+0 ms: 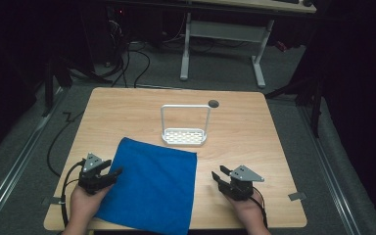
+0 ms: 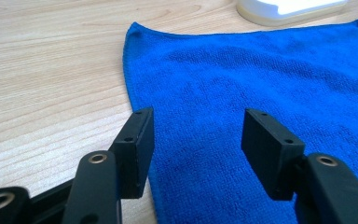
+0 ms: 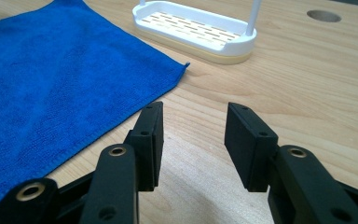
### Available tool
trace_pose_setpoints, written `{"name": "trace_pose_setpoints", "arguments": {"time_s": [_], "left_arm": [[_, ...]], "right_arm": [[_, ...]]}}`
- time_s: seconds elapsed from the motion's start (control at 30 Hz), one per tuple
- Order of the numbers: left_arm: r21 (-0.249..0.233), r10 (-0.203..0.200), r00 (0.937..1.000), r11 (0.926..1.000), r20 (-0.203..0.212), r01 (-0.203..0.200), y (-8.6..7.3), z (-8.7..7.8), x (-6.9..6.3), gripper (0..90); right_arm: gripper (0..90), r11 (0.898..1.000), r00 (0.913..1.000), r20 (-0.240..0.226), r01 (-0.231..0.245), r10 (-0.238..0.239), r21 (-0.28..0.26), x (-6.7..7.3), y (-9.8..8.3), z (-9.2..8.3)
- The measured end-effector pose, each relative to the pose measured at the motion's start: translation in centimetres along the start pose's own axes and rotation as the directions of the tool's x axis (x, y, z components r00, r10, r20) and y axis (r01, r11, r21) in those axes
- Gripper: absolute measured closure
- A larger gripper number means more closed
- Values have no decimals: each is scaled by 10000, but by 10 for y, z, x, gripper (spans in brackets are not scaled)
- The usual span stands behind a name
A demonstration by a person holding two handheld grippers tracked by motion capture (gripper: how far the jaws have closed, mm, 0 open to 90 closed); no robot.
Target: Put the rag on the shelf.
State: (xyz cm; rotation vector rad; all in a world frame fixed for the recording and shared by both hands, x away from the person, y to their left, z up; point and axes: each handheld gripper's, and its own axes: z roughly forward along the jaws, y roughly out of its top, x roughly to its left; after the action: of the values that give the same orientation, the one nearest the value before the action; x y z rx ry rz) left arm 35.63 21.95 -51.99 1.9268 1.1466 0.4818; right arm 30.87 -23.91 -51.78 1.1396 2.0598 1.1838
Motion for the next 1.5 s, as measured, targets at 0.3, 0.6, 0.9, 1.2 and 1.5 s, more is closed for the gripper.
{"name": "trace_pose_setpoints", "arguments": {"time_s": [0.3, 0.6, 0.9, 1.2, 1.5], "left_arm": [[101, -222, 9996, 9997, 155, 220, 0, -6, 1, 423], [519, 159, 9998, 9985, 129, -165, -14, -19, -2, 575], [1216, 552, 9969, 9907, 566, -617, -24, -21, -11, 805], [1361, 701, 9947, 9875, 746, -798, -27, -20, -13, 828], [1536, 1337, 9784, 9754, 1574, -1580, -21, -12, -35, 828]], "right_arm": [[553, 9980, 9978, -211, 630, -629, 63, 10, 8, 4], [620, 9945, 9878, -1166, 1044, -1037, 1, 27, 17, 21], [900, 9818, 9491, -2822, 1698, -1398, 845, 56, 25, 43], [900, 9503, 9324, -3114, 2494, -1836, 1866, 68, 19, 54], [900, 9533, 9567, -2382, 2185, -1671, 2088, 52, 10, 38]]}}
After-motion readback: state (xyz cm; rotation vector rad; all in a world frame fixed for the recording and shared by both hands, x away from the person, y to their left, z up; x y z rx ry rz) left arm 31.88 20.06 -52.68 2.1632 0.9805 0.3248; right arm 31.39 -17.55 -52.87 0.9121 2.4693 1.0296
